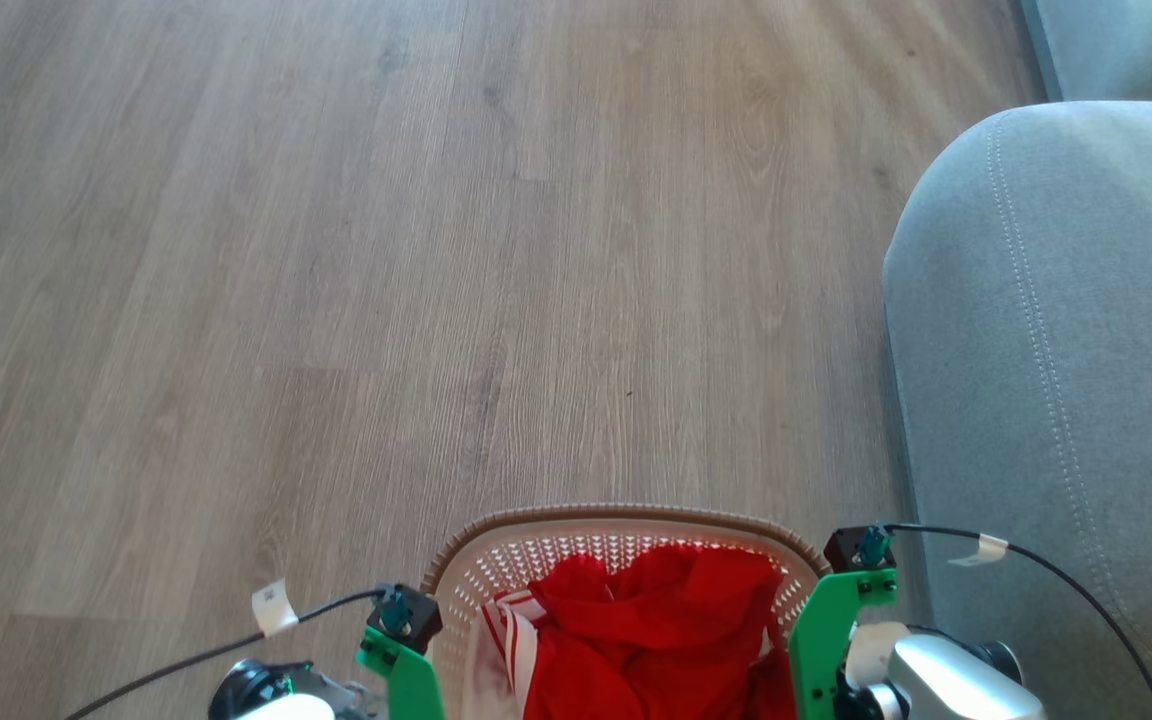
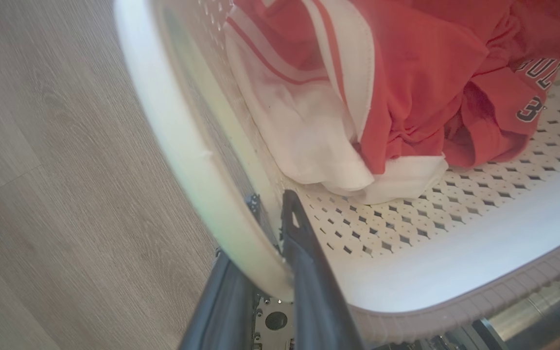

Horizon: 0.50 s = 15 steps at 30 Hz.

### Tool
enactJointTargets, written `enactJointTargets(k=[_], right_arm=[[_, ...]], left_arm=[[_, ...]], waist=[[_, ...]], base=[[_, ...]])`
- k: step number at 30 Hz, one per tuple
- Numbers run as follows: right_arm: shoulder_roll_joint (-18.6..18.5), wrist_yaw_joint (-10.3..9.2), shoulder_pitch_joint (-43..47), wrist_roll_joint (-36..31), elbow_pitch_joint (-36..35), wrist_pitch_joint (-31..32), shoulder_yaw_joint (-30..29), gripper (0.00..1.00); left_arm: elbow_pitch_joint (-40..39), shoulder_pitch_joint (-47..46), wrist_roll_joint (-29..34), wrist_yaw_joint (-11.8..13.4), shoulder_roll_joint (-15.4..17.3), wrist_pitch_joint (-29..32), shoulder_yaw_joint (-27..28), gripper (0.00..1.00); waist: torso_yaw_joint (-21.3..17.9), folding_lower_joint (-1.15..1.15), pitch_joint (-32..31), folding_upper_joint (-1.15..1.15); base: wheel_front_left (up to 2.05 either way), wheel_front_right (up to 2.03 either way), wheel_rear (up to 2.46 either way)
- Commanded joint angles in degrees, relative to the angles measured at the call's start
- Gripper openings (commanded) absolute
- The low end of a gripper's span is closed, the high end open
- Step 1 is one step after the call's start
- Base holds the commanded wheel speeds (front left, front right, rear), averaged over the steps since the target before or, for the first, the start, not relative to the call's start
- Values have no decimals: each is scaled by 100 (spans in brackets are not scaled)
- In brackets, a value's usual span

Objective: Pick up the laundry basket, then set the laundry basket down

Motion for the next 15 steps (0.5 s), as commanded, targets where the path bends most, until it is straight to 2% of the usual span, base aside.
enactJointTargets(k=[1,15], right_arm=[[119,90,-202,-167,-283,-85,114,0],[119,90,-145,-220,-345,-23,47,0]], left_arm=[[-227,-178,113,-89,72,34,29,0],[-229,-148,76,-46,83,-9,48,0]], waist=[[3,0,0,0],[-6,0,-43,0]], base=[[0,0,0],[0,0,0]])
